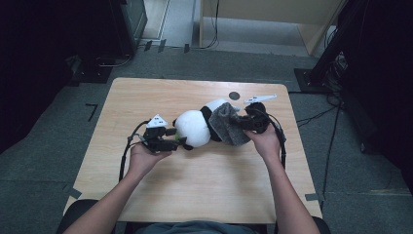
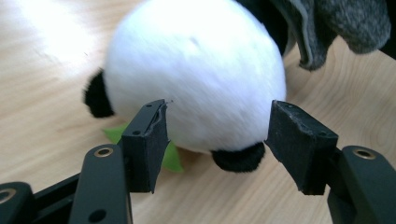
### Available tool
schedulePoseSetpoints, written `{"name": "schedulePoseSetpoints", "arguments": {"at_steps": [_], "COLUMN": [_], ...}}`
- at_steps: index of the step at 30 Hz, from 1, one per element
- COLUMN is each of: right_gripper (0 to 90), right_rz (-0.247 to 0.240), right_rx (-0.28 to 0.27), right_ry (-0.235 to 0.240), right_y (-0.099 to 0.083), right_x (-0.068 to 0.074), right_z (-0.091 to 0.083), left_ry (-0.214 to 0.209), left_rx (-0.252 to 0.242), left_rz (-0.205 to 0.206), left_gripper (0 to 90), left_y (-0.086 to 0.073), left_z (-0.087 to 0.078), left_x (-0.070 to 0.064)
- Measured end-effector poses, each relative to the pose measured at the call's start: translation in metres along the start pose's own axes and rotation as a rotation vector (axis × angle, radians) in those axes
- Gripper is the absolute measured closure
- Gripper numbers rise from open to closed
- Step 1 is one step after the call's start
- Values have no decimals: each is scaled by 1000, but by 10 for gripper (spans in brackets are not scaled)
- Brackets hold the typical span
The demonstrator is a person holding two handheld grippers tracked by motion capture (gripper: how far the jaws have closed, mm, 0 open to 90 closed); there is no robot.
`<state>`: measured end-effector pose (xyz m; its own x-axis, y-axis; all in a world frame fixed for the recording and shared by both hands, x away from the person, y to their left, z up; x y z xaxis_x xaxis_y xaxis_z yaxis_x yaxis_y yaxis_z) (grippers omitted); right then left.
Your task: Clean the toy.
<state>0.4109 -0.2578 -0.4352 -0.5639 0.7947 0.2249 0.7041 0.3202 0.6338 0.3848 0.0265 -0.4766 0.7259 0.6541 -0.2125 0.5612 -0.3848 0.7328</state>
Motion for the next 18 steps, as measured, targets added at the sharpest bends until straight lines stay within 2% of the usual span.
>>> {"name": "schedulePoseSetpoints", "arguments": {"at_steps": [6,7,10,11,13,16,18], "right_gripper": [782,781,781,781,782,781,780], "right_rz": [-17,-22,-18,-20,-21,-19,-23], "right_rx": [14,13,21,21,24,29,33], "right_ry": [1,2,5,6,9,11,19], "right_y": [0,1,1,1,1,2,1], "right_x": [0,-1,-1,-1,-2,-2,-2], "right_z": [0,0,0,0,1,1,1], "left_ry": [-49,-43,-79,-86,-105,-98,-91], "left_rx": [-16,-10,-12,-1,19,58,56], "left_rz": [15,20,32,46,46,80,138], "left_gripper": [317,301,284,280,269,270,242], "left_y": [12,14,20,22,24,25,24], "left_z": [-3,-2,1,4,8,17,23], "left_x": [16,19,23,25,28,32,33]}}
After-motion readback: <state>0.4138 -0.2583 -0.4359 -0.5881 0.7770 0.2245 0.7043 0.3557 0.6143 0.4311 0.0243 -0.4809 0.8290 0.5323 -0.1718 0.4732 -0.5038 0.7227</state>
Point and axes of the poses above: each handheld gripper's, and its own axes: z roughly forward along the jaws, y roughly out of its top, x roughly to its left, the point moved 5 cm from there along z, roughly forward along the jaws, and after that the axes turned 6 degrees about x, right-handed, at the moved point
